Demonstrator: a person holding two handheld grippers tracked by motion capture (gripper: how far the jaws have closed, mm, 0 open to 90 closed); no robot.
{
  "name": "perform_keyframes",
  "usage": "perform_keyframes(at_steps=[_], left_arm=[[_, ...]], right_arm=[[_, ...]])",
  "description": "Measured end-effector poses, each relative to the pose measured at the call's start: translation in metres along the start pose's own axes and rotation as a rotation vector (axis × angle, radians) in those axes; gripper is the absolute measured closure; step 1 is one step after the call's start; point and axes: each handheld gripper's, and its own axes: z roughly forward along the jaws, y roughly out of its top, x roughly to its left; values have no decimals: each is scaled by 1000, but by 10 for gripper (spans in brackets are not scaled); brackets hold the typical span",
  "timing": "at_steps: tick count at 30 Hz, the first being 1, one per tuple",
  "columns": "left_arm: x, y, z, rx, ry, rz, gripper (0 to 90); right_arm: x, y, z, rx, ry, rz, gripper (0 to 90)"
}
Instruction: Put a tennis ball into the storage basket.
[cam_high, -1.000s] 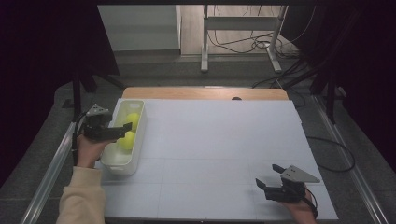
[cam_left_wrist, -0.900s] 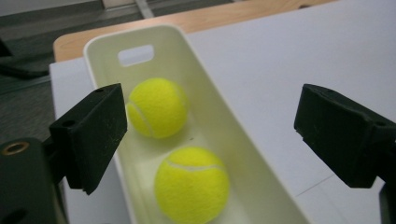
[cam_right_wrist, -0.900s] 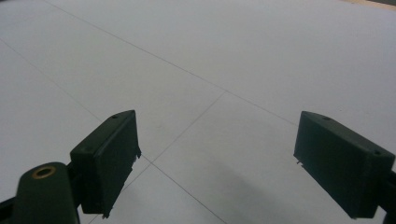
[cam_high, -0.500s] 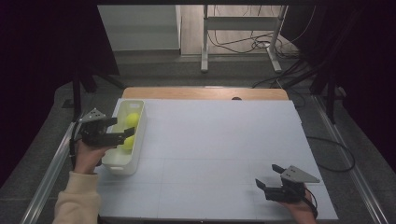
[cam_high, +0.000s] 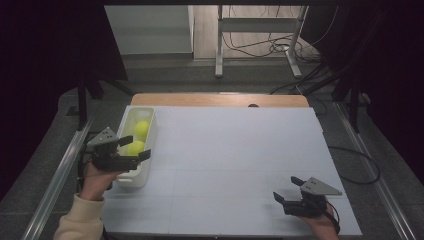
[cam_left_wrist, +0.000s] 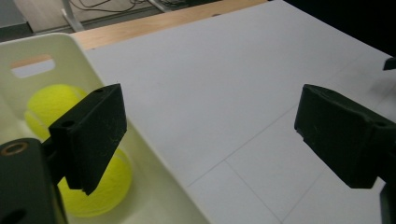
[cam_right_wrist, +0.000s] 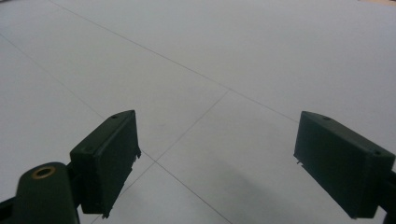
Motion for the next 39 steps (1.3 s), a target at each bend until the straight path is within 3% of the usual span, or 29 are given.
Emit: perform_keyframes(at_steps=[11,14,21,29,34,39], left_arm=[[-31,-9,11,-24,-61,50,92],[-37,-17,13,-17,-75,65,90],[-49,-42,16,-24,-80,54,89],[-67,-61,23,4,-114,115,91],[-77,-67,32,8,-133,133,94],[-79,-73,42,23,-152,121,97]], right_arm=[[1,0,0,0,18,-1,141],[2,0,-1,-3,20,3,140],[4,1,0,-5,26,-4,140],[4,2,-2,-25,23,-14,140],[6,2,-3,-31,43,-20,138],[6,2,-3,-35,60,-11,138]])
